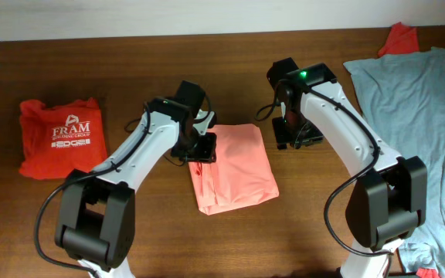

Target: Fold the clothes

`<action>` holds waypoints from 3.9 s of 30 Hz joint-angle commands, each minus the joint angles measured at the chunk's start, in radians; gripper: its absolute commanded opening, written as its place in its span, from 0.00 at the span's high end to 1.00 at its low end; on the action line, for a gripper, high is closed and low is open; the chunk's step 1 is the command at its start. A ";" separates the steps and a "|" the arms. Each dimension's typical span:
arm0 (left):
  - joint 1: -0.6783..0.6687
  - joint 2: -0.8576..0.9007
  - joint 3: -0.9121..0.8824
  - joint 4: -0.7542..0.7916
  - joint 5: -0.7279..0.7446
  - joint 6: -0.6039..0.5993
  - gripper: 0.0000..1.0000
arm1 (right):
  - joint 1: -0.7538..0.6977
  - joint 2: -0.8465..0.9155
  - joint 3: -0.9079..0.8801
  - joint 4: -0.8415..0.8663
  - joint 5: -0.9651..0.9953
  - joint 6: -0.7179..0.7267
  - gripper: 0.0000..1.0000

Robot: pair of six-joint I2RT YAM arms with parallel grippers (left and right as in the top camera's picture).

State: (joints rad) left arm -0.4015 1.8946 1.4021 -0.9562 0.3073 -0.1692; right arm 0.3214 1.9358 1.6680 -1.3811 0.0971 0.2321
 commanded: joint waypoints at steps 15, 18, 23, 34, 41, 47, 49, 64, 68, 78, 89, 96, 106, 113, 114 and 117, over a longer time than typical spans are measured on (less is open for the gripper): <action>0.003 0.104 -0.011 -0.100 -0.067 -0.003 1.00 | 0.001 -0.018 0.015 -0.011 0.016 0.005 0.44; 0.017 0.104 -0.011 -0.198 -0.252 -0.095 1.00 | 0.001 -0.018 0.015 -0.010 0.017 0.005 0.44; 0.011 0.105 -0.011 -0.179 -0.298 -0.106 0.74 | 0.001 -0.018 0.015 -0.005 0.016 0.005 0.44; 0.010 0.104 -0.012 -0.322 -0.412 -0.107 0.52 | -0.001 -0.018 0.015 -0.014 0.017 0.001 0.44; 0.011 0.028 0.051 -0.348 -0.410 -0.084 0.60 | -0.001 -0.018 0.015 -0.016 0.016 -0.011 0.44; 0.027 -0.135 0.159 -0.203 -0.295 0.202 0.28 | -0.001 -0.018 0.015 -0.016 0.016 -0.014 0.43; 0.071 -0.129 0.161 -0.127 -0.241 0.255 0.24 | -0.001 -0.018 0.015 -0.020 0.016 -0.014 0.43; 0.217 0.248 0.161 -0.024 0.117 0.508 0.22 | -0.001 -0.018 0.015 -0.029 0.016 -0.014 0.43; 0.217 0.326 0.160 -0.096 0.112 0.508 0.23 | -0.001 -0.018 0.015 -0.029 0.016 -0.014 0.43; 0.217 0.429 0.159 -0.252 0.090 0.507 0.98 | -0.001 -0.018 0.015 -0.030 0.016 -0.014 0.43; 0.279 0.399 0.180 -0.273 -0.066 0.370 1.00 | -0.002 -0.018 0.015 -0.046 0.021 -0.041 0.43; 0.454 0.186 0.185 -0.222 -0.072 0.335 1.00 | -0.003 -0.018 0.015 -0.048 0.063 -0.045 0.43; 0.630 0.006 0.185 -0.109 -0.215 0.263 0.99 | -0.003 -0.018 0.015 -0.048 0.065 -0.044 0.43; 0.758 0.006 0.185 0.011 -0.227 0.235 1.00 | -0.003 -0.018 0.015 -0.053 0.065 -0.044 0.44; 0.770 0.006 0.185 0.027 -0.227 0.232 1.00 | -0.003 -0.018 0.015 -0.053 0.065 -0.044 0.43; 0.806 0.006 0.186 0.075 -0.226 0.229 0.99 | -0.003 -0.018 0.015 -0.053 0.065 -0.044 0.43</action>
State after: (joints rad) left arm 0.3660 1.9118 1.5852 -0.9173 0.0948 0.0845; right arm 0.3214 1.9358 1.6680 -1.4300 0.1349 0.1837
